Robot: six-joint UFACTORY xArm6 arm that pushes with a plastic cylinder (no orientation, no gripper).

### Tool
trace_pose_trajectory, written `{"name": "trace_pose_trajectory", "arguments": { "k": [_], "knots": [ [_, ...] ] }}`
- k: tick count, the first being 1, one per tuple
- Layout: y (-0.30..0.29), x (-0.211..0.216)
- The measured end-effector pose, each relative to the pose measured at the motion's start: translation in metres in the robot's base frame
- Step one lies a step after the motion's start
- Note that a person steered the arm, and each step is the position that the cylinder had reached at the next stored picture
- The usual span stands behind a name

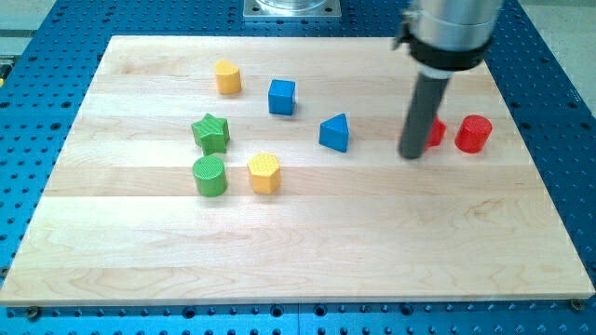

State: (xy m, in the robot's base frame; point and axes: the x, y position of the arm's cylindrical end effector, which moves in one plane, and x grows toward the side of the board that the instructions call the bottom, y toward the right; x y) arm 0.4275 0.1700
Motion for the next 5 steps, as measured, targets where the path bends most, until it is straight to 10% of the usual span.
{"name": "trace_pose_trajectory", "arguments": {
  "k": [5],
  "knots": [
    [-0.006,-0.043]
  ]
}}
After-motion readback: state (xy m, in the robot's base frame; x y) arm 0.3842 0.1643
